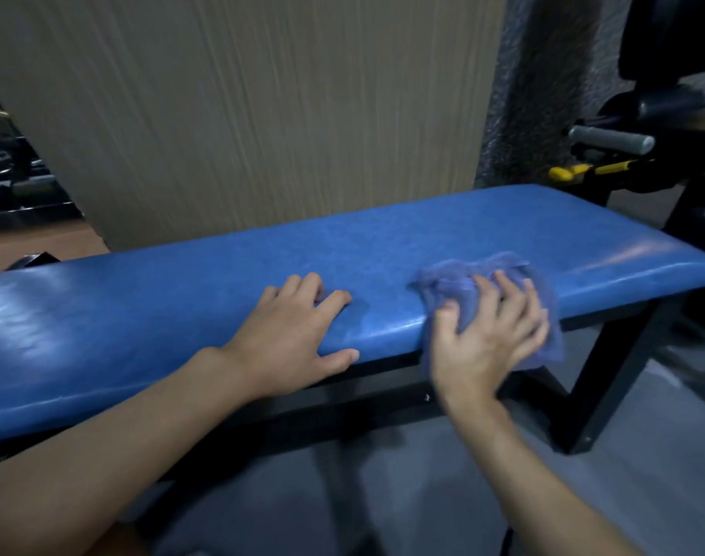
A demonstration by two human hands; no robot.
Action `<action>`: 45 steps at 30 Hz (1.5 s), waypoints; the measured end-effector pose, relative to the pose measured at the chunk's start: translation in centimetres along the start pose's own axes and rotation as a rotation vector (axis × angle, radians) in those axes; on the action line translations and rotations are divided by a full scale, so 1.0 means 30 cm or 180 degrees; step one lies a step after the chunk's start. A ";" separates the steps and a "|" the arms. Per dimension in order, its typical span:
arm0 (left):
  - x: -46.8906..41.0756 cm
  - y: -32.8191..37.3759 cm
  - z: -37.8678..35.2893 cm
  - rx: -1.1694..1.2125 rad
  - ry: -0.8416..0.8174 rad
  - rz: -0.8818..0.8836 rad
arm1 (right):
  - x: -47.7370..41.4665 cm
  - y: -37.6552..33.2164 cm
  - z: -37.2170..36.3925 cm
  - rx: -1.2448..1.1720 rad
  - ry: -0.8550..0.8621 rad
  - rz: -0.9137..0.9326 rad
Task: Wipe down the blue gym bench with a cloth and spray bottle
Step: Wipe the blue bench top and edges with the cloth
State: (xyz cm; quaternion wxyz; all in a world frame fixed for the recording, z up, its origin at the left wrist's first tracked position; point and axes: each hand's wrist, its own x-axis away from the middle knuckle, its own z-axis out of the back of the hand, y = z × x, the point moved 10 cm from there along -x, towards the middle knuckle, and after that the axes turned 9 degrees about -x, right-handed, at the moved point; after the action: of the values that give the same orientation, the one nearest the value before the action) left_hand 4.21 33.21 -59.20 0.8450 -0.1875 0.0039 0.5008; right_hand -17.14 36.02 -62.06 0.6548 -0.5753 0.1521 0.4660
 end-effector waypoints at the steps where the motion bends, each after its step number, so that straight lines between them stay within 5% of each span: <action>1: -0.018 0.026 0.005 0.0012 0.0029 -0.0070 | 0.024 -0.051 -0.014 -0.0021 -0.0087 0.0126; 6: -0.102 0.104 0.023 0.0124 0.0066 -0.0312 | -0.001 -0.034 -0.012 -0.0048 -0.0743 0.1321; 14: -0.186 0.222 0.025 0.0469 -0.0011 -0.0601 | -0.209 0.253 0.070 0.0157 -0.0147 -0.0090; 22: -0.288 0.310 0.036 0.0360 0.0068 -0.0379 | -0.245 0.265 0.041 0.0493 -0.0855 0.0582; 30: -0.294 0.350 0.040 0.0243 -0.0120 -0.0291 | -0.374 0.450 0.088 0.0471 -0.0547 -0.0955; 38: -0.381 0.398 0.066 0.0206 0.0151 -0.0242 | -0.354 0.424 0.057 0.0753 -0.0984 -0.0410; 45: -0.620 0.564 0.098 0.0959 0.0258 -0.0636 | -0.614 0.672 0.086 0.1007 -0.1530 -0.0922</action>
State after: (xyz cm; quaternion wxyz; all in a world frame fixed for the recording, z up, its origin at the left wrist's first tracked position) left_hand -19.93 25.68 -58.14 0.9082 -0.0783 0.0943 0.4001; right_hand -43.41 28.37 -60.11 0.8129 -0.3554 -0.0198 0.4610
